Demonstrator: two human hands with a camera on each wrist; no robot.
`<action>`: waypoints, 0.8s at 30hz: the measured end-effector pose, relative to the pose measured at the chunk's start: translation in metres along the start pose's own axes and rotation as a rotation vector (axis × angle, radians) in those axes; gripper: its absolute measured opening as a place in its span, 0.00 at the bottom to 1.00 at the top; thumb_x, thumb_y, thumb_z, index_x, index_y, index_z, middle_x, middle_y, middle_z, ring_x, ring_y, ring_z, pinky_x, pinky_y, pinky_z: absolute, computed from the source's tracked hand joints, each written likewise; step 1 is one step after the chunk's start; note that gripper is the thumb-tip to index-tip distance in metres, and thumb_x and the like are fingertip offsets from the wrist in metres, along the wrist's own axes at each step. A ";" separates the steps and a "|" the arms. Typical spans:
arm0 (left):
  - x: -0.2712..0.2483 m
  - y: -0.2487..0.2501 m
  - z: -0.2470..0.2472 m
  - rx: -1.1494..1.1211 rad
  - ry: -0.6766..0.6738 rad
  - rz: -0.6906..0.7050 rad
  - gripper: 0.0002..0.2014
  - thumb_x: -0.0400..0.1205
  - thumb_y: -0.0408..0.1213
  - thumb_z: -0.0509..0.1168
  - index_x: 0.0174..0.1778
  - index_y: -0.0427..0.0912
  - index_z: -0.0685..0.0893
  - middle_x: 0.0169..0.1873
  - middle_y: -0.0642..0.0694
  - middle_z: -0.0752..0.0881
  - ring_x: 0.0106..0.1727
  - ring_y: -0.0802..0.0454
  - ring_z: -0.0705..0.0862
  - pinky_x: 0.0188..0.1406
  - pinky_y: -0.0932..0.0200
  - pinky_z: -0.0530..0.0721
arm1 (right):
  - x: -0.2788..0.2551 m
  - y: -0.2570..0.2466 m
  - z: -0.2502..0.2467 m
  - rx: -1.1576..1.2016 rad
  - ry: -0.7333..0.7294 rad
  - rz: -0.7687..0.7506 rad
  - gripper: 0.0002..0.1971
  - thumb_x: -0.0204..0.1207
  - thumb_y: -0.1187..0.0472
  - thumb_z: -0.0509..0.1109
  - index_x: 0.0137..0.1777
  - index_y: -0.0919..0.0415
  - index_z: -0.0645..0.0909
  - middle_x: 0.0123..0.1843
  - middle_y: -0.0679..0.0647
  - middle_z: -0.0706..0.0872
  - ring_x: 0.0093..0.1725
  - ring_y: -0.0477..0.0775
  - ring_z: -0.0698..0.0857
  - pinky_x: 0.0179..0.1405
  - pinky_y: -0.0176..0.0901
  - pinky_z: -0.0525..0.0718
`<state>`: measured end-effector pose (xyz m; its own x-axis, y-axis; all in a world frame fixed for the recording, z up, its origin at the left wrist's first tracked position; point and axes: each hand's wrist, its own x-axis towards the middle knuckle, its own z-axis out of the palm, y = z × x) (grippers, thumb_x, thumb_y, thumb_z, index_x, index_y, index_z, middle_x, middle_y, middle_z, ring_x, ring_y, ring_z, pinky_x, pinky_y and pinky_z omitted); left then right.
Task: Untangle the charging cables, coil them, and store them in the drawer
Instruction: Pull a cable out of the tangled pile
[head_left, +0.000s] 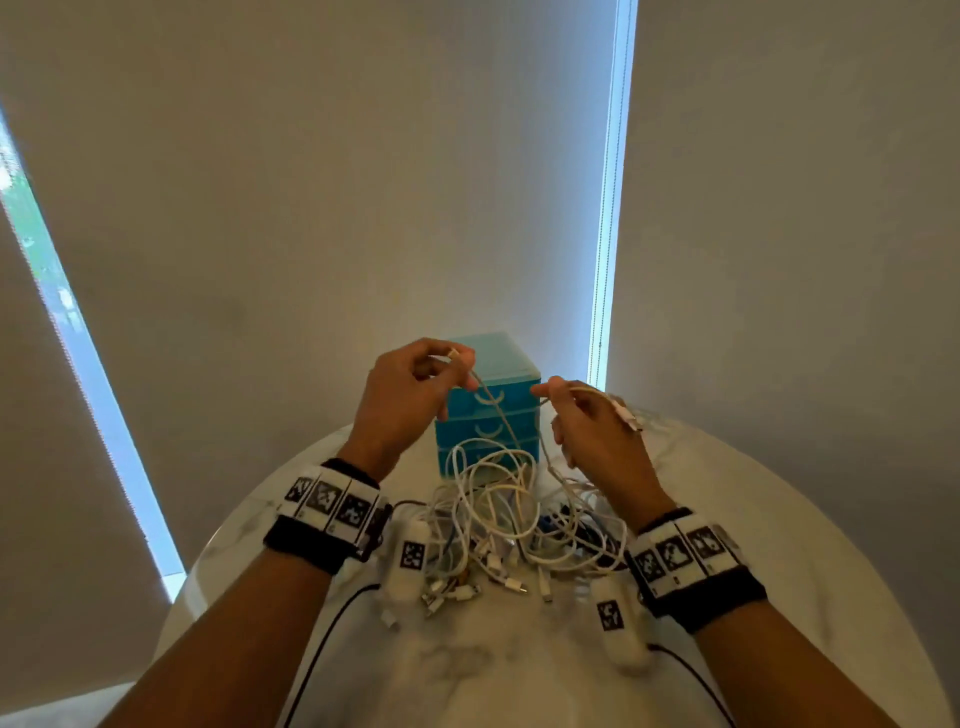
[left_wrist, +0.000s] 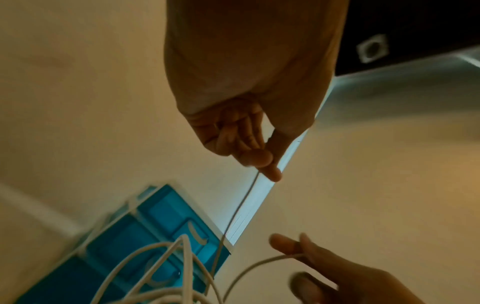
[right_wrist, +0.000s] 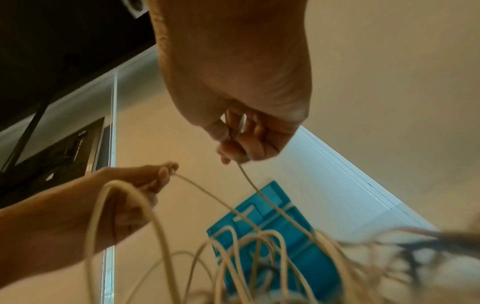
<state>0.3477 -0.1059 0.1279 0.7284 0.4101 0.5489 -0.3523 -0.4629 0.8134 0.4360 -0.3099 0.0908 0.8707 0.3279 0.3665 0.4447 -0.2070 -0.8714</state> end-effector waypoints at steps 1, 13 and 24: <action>0.001 -0.004 -0.005 -0.053 0.016 -0.083 0.09 0.89 0.40 0.74 0.59 0.40 0.92 0.42 0.46 0.97 0.28 0.55 0.83 0.30 0.58 0.80 | 0.011 -0.007 0.004 -0.035 -0.019 -0.007 0.18 0.94 0.41 0.59 0.57 0.43 0.91 0.44 0.53 0.91 0.36 0.50 0.89 0.34 0.44 0.82; 0.023 -0.005 -0.199 -0.057 0.755 0.265 0.12 0.92 0.44 0.65 0.69 0.44 0.83 0.63 0.45 0.93 0.51 0.43 0.92 0.38 0.55 0.83 | 0.035 -0.164 -0.041 1.044 0.117 -0.374 0.21 0.97 0.49 0.52 0.78 0.55 0.80 0.68 0.54 0.94 0.70 0.57 0.92 0.55 0.46 0.86; -0.009 -0.028 -0.168 0.544 0.269 -0.103 0.20 0.90 0.34 0.62 0.80 0.49 0.76 0.67 0.41 0.89 0.71 0.40 0.86 0.76 0.42 0.79 | 0.007 -0.096 0.082 0.276 -0.481 0.139 0.21 0.97 0.52 0.58 0.71 0.70 0.83 0.60 0.65 0.96 0.50 0.57 0.96 0.42 0.44 0.90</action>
<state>0.2516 0.0353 0.1327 0.5442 0.6250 0.5596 0.1142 -0.7160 0.6886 0.3825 -0.2126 0.1500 0.6945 0.7112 0.1091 0.2055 -0.0507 -0.9773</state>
